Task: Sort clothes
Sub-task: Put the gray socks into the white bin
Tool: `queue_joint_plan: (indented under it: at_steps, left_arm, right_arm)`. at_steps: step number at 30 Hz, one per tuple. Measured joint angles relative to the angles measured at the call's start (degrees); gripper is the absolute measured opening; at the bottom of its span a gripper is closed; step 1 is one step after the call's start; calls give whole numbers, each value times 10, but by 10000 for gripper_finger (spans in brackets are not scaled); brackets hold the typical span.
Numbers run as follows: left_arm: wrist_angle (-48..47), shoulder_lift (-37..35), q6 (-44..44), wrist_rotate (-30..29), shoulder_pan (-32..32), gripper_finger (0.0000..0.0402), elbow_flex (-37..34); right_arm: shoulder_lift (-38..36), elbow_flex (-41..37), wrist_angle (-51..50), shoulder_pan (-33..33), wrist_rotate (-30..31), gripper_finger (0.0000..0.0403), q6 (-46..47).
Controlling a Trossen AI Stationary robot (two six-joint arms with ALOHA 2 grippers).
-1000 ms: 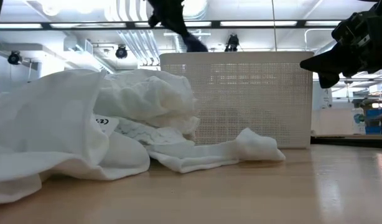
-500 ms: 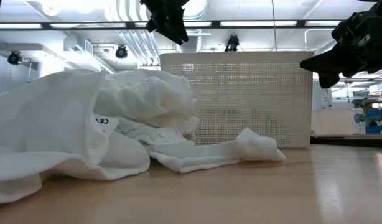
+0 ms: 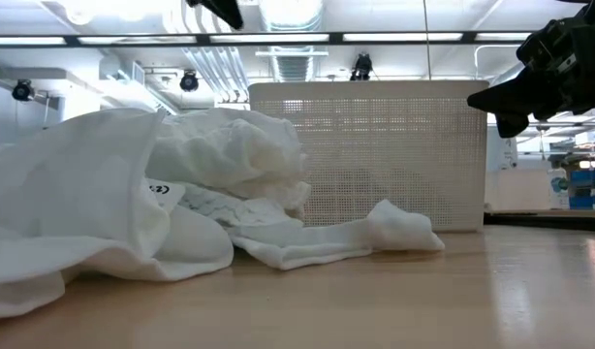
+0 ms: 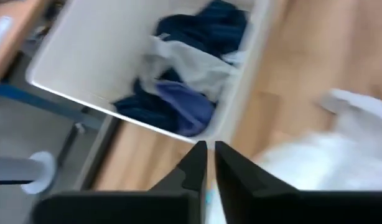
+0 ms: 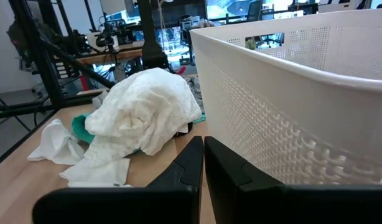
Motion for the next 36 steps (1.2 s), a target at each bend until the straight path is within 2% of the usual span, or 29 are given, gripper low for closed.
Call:
queue_joint_plan:
  at_steps: [3,7,11,16,19,26,36]
  left_arm:
    - [9,-23,-47,-10,-65,13,-32]
    - [9,-44,-119,-60,-168,5,-91]
    - [12,-58,-220,-87,-259,3,-151]
    - [18,-61,-324,-90,-350,1,-215]
    - [34,-56,-349,-91,-388,1,-247]
    - [115,-29,-352,-85,-434,1,-310]
    - [164,18,-369,24,-435,4,-362]
  right_arm:
    - [0,0,0,0,0,0,0]
    - [0,0,0,0,0,0,0]
    - [0,0,0,0,0,0,0]
    - [0,0,0,0,0,0,0]
    - [0,0,0,0,0,0,0]
    - [0,0,0,0,0,0,0]
    - [0,0,0,0,0,0,0]
